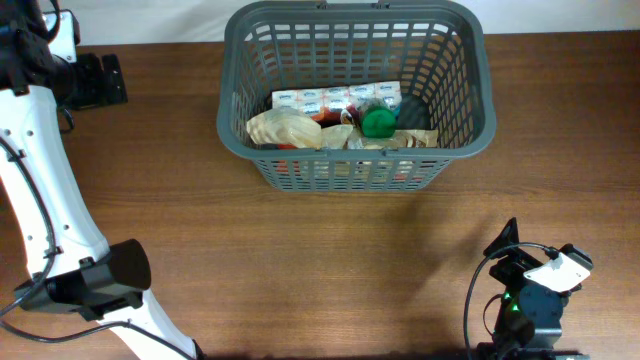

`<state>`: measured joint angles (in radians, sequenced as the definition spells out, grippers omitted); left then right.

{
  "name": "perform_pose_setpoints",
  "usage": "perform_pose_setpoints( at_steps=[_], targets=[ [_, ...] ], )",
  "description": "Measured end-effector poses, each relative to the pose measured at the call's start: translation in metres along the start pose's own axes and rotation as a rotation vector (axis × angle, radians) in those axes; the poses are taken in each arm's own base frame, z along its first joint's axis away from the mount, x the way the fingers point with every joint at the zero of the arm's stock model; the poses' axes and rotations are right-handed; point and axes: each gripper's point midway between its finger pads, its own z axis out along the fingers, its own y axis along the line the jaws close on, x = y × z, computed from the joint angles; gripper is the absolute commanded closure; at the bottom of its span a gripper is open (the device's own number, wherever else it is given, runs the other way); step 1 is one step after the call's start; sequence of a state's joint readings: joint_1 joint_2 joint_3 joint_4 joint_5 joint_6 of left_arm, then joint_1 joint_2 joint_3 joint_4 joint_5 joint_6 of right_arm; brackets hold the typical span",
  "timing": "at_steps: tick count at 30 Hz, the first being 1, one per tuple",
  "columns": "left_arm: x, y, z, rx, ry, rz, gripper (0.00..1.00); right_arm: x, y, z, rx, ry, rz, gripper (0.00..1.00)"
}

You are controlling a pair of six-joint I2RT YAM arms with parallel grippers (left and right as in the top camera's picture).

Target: Pack container

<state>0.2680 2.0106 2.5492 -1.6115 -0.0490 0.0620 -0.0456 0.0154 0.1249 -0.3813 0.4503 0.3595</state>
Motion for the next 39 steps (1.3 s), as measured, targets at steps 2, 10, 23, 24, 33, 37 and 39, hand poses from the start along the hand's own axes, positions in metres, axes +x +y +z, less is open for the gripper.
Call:
perform_pose_setpoints(
  at_steps=[2,10,23,24,33,37,39],
  targets=[
    [0.003,-0.003,-0.002,0.004,0.003,0.007,0.01,0.000,0.000,0.000,0.000,0.000,0.000,0.02],
    [0.065,-0.059,-0.068,0.075,-0.017,0.153,0.01,0.000,0.000,0.000,0.000,0.000,0.000,0.02],
    [0.044,-0.066,-0.165,0.102,-0.982,0.110,0.01,0.000,-0.001,0.000,0.003,0.000,0.000,0.01],
    [0.054,-0.066,-0.159,0.108,-1.019,0.106,0.01,0.000,-0.001,0.000,0.003,-0.002,0.001,0.01],
    [0.160,-0.070,-0.063,0.129,-1.071,0.110,0.01,0.001,-0.001,0.000,0.003,-0.001,0.001,0.01],
    [0.186,-0.071,-0.029,0.128,-1.047,0.114,0.01,0.001,-0.001,0.000,0.003,-0.001,0.001,0.01],
    [0.194,-0.072,-0.018,0.129,-1.036,0.116,0.01,0.001,-0.001,0.000,0.003,-0.001,0.001,0.01]
  ],
)
